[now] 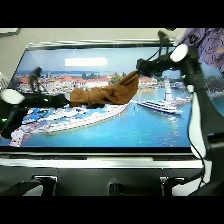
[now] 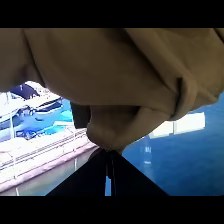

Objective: Fold the clothes and pants, and hang the long-sleeved shirts on hangers.

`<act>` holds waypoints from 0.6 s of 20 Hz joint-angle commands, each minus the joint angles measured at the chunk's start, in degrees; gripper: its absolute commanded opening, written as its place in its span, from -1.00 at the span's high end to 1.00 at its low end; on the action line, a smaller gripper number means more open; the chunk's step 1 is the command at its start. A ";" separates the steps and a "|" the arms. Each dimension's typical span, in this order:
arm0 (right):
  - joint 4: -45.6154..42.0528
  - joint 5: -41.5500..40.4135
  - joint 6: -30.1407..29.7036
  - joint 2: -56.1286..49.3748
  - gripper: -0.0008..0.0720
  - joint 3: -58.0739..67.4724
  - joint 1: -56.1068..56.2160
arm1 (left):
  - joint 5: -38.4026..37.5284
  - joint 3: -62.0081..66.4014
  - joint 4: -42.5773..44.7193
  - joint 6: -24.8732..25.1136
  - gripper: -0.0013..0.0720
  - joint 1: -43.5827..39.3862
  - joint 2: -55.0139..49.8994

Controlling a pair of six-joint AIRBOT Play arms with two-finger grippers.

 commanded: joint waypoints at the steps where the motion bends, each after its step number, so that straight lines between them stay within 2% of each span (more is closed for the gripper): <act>1: 1.90 -4.28 1.38 -6.38 0.89 0.04 0.04 | 8.37 -3.80 -1.20 0.11 0.91 -2.93 -9.14; 5: 1.38 -3.56 1.14 -6.12 0.89 0.07 0.02 | 9.09 -3.69 -3.17 0.13 0.91 -1.68 -12.11; 10: 1.22 1.20 1.16 -5.73 0.89 0.07 0.02 | 5.11 -3.52 -3.19 0.13 0.91 -0.57 -11.54; 11: 1.16 1.95 1.16 -5.40 0.89 0.07 0.02 | 3.58 -3.34 -3.19 0.11 0.79 -0.33 -11.45; 12: 0.85 2.56 1.14 -4.92 0.89 0.07 0.02 | 2.56 -3.17 -3.45 -0.66 0.13 0.35 -10.93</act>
